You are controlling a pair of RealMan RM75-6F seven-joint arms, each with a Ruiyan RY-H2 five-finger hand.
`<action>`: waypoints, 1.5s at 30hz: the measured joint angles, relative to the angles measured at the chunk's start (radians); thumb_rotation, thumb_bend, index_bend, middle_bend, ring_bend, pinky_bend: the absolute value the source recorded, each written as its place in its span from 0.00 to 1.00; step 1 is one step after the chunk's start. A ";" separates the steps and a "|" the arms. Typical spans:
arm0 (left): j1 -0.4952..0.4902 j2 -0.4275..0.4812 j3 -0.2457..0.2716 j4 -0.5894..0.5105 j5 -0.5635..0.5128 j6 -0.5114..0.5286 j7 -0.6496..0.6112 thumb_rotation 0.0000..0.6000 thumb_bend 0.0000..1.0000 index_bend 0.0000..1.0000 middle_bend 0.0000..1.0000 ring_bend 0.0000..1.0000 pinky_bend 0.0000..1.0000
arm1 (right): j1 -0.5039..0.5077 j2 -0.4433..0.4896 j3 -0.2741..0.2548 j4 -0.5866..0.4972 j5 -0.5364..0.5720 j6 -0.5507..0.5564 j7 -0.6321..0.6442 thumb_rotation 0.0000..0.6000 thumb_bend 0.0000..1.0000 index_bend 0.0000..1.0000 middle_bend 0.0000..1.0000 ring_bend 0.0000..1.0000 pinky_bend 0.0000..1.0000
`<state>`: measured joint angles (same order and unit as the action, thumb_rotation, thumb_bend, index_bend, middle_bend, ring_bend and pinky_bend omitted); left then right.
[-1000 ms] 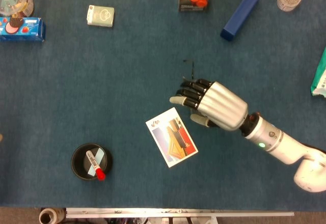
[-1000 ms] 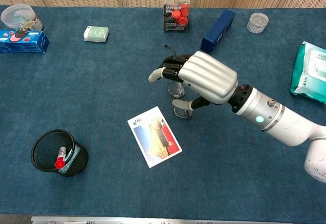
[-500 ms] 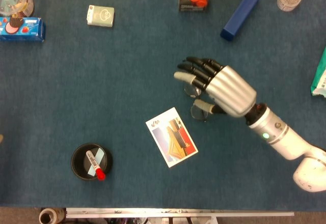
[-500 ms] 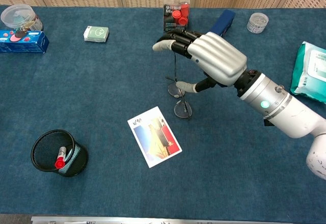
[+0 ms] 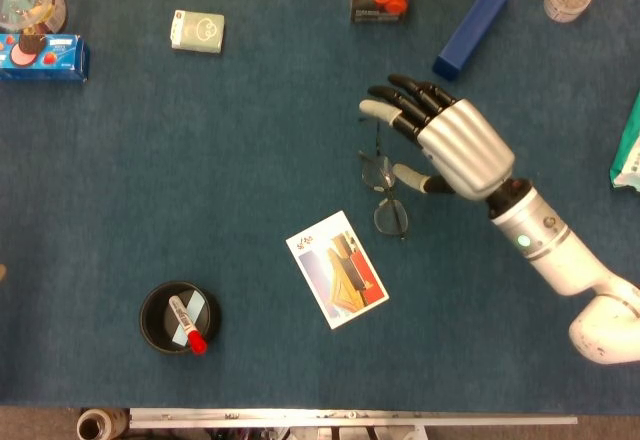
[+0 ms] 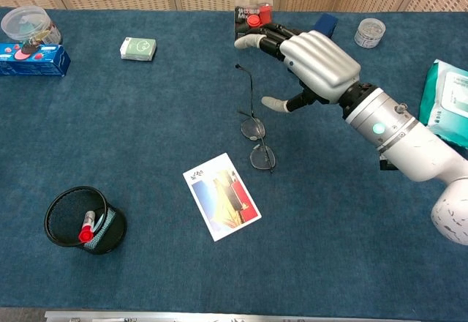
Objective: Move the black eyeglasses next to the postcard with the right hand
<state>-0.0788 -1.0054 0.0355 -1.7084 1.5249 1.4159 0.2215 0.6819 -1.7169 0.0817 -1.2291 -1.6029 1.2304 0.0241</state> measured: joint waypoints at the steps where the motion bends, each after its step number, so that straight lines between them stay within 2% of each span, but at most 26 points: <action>1: 0.000 0.000 0.000 0.000 0.000 0.000 0.000 1.00 0.00 0.56 0.46 0.38 0.46 | 0.001 0.000 0.003 0.000 0.010 -0.011 0.006 1.00 0.21 0.19 0.17 0.10 0.23; 9: 0.000 0.001 0.000 0.001 0.000 0.000 -0.003 1.00 0.00 0.56 0.46 0.38 0.46 | 0.008 0.000 0.015 0.018 0.056 -0.077 0.041 1.00 0.21 0.19 0.17 0.10 0.23; 26: 0.002 0.001 0.001 0.000 0.005 0.006 -0.003 1.00 0.00 0.56 0.46 0.38 0.46 | 0.011 0.011 -0.018 0.006 0.058 -0.142 0.082 1.00 0.21 0.19 0.17 0.10 0.23; 45: 0.000 -0.003 0.000 0.001 -0.002 0.000 0.008 1.00 0.00 0.56 0.46 0.38 0.46 | -0.017 0.096 -0.062 -0.131 0.056 -0.171 0.067 1.00 0.21 0.19 0.18 0.10 0.23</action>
<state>-0.0789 -1.0081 0.0352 -1.7077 1.5230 1.4163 0.2299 0.6645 -1.6207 0.0193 -1.3601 -1.5468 1.0594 0.0909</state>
